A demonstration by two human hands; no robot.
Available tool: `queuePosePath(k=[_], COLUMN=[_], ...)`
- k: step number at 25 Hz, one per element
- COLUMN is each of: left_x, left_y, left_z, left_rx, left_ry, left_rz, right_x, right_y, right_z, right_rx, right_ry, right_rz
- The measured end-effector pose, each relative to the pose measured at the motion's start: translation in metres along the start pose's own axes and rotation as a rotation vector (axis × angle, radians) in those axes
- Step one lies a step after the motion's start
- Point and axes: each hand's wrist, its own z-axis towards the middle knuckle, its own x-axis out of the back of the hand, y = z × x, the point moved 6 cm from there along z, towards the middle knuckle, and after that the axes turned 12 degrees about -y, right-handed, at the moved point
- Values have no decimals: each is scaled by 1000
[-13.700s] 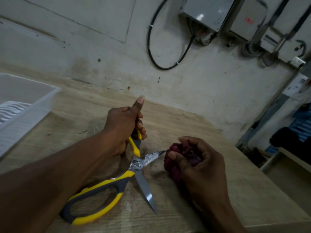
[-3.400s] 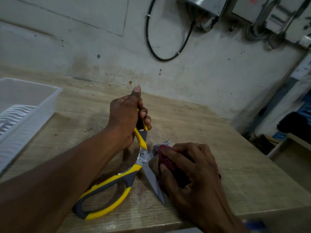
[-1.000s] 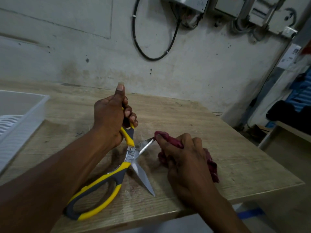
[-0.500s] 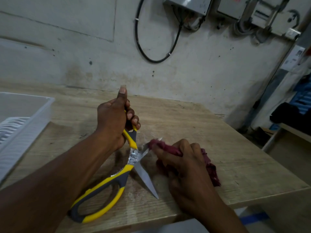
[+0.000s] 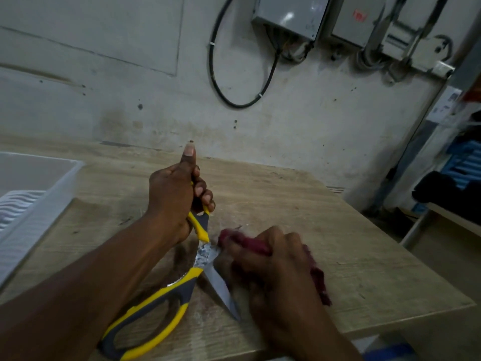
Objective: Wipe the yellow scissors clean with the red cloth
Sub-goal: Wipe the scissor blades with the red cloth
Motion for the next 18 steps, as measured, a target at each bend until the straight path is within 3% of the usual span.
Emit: queuePosePath(k=[5, 8, 11, 14, 18], left_x=[1, -1, 1, 2, 1], left_y=[0, 1, -1, -1, -1], left_z=[-1, 0, 0, 1, 0], left_rx=[-8, -9, 7, 12, 9], left_ry=[-2, -3, 0, 3, -7], left_rz=[10, -4, -7, -27, -22], right_x=[1, 6, 4, 4, 7], right_y=[9, -3, 4, -6, 5], right_z=[5, 1, 8, 3, 7], right_rx=[-40, 40, -58, 22, -84], right_ry=[-42, 10, -26, 22, -1], right_rz=[-71, -86, -17, -53, -14])
